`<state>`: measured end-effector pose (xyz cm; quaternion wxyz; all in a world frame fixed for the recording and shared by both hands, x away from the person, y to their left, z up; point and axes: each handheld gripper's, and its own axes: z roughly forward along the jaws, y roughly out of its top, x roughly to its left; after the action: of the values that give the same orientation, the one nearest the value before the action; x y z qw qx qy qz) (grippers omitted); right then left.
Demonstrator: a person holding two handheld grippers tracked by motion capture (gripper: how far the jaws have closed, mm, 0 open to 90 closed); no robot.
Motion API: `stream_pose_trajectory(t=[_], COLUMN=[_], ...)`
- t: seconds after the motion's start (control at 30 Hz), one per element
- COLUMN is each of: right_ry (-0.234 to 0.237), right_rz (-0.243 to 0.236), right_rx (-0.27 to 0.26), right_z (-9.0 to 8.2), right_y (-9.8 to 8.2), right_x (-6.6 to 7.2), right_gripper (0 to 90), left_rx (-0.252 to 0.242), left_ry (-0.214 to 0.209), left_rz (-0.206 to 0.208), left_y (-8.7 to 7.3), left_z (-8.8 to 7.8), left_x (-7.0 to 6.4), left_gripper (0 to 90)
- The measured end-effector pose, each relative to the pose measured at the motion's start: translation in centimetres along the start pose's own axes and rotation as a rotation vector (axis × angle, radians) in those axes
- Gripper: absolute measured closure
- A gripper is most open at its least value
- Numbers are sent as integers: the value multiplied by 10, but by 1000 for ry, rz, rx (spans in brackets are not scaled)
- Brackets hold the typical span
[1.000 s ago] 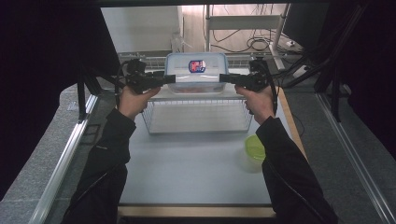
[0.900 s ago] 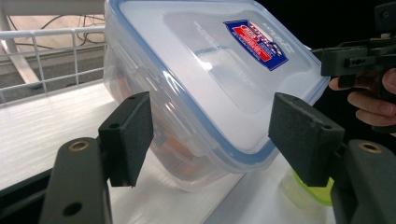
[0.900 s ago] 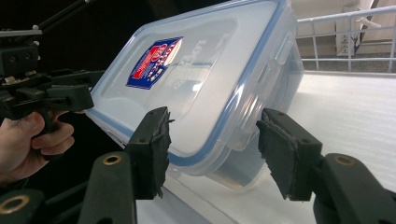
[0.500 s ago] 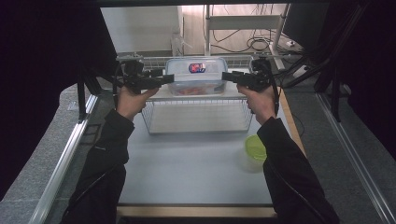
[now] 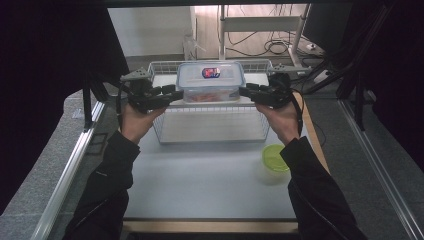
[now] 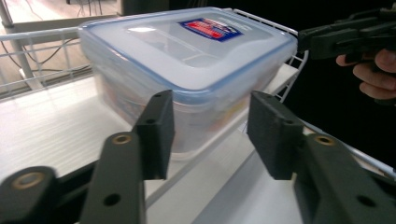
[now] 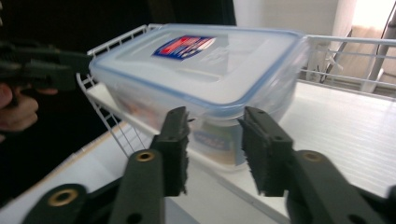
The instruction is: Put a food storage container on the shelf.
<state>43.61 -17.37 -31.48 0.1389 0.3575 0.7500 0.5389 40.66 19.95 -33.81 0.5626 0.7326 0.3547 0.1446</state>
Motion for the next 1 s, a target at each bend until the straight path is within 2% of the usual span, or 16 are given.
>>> stream_pose_trajectory(t=[0.17, 0.33, 0.47, 0.6, 0.77, 1.0], right_ry=[-9, -29, -45, -49, -65, -76], right_rz=[-74, -105, -108, -104, -91, -68], right_rx=[44, 73, 80, 79, 82, 83], right_z=[7, 14, 20, 24, 31, 37], right_y=[-3, -5, -6, -6, -3, -5], right_x=[10, 12, 11, 8, 2, -4], right_gripper=[760, 802, 801, 792, 778, 735], left_rx=[13, 33, 41, 43, 59, 60], left_ry=[-20, -5, 33, 37, 64, 49], left_rz=[-9, -12, -27, -41, -54, -43], left_y=[-2, -5, -5, -5, -4, -7], left_z=[5, 12, 17, 22, 32, 37], left_x=[-2, -2, 0, 2, 6, 3], left_gripper=[664, 709, 719, 713, 706, 664])
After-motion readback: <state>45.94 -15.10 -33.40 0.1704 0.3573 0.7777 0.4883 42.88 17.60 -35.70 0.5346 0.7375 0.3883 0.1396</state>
